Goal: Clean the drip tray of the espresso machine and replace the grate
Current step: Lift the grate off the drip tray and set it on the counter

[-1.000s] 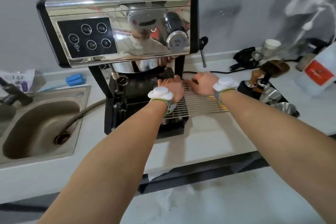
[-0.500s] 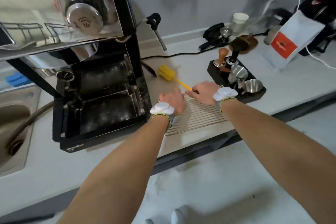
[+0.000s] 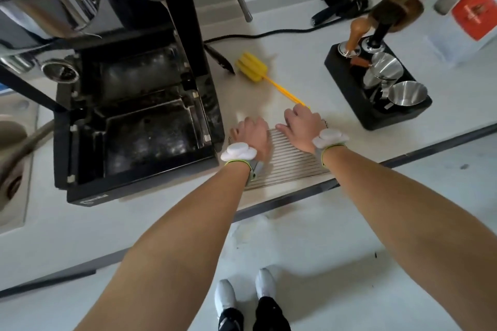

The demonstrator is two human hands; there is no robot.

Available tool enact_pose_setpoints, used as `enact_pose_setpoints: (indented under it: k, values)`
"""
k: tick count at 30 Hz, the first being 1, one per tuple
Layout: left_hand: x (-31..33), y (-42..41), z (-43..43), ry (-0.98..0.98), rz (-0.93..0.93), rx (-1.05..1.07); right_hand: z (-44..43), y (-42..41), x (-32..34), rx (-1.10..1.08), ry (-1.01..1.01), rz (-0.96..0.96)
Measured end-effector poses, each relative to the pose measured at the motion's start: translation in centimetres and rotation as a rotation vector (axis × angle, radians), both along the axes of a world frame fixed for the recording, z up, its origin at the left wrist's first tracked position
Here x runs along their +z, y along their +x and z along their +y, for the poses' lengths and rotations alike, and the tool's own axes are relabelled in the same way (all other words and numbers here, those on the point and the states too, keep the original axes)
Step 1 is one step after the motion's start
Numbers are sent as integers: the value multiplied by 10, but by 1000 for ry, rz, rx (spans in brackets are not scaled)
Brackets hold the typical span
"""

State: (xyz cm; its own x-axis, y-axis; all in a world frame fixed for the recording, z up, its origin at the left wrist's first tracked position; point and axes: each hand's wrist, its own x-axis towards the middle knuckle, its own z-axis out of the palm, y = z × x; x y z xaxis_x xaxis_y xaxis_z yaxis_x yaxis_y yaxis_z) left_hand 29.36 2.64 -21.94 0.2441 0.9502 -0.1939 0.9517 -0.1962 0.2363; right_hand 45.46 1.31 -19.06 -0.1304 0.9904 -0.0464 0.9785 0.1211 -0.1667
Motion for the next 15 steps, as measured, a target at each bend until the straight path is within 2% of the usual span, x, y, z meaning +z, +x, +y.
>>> enact_pose_setpoints:
  k: [7, 12, 15]
  values:
    - [45, 14, 0, -155, -10, -65, -1, 9, 32, -27, -155, 2]
    - [123, 29, -3, -308, -22, -213, 1, 9, 90, -14, -298, -47]
    - [177, 17, -9, -255, 33, -247, -2, 3, 134, -8, -289, -57]
